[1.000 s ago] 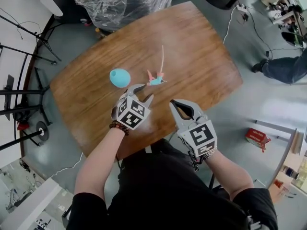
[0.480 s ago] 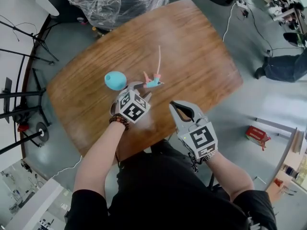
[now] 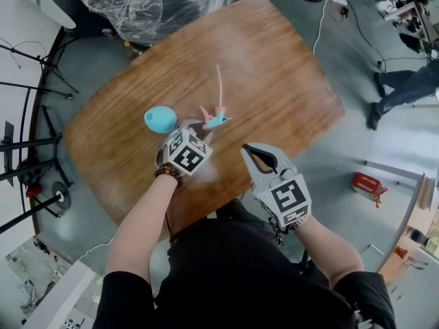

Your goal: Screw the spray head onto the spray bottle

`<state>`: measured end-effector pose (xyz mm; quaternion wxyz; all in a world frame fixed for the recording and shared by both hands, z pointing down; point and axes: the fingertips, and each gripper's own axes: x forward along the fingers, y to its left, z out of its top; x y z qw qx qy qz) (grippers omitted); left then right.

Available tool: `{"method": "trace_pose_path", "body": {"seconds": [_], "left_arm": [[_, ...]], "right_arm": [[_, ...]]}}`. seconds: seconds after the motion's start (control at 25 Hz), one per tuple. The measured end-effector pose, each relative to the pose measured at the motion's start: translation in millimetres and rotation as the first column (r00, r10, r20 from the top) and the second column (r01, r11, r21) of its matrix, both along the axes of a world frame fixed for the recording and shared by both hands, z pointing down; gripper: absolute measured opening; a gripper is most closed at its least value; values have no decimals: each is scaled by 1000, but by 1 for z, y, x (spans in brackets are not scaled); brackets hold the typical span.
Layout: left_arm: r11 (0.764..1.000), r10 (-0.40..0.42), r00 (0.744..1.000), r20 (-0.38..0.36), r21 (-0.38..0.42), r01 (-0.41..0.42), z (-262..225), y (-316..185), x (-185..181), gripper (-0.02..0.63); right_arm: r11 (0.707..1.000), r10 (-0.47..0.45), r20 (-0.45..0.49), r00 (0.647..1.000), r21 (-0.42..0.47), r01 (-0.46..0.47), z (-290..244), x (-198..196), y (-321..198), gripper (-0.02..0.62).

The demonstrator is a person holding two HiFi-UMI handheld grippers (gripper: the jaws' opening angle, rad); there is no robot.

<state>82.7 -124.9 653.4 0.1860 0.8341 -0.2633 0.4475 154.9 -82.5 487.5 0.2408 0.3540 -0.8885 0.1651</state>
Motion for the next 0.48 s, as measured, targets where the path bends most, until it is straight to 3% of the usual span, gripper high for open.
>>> {"method": "trace_pose_path", "body": {"seconds": [0.2, 0.48], "left_arm": [[1000, 29, 1000, 2, 5, -29, 0, 4, 5, 85], [999, 42, 999, -24, 3, -42, -5, 7, 10, 78]], "right_arm": [[1000, 6, -5, 1000, 7, -6, -2, -3, 2, -6], [1000, 10, -22, 1000, 21, -10, -6, -5, 4, -6]]}}
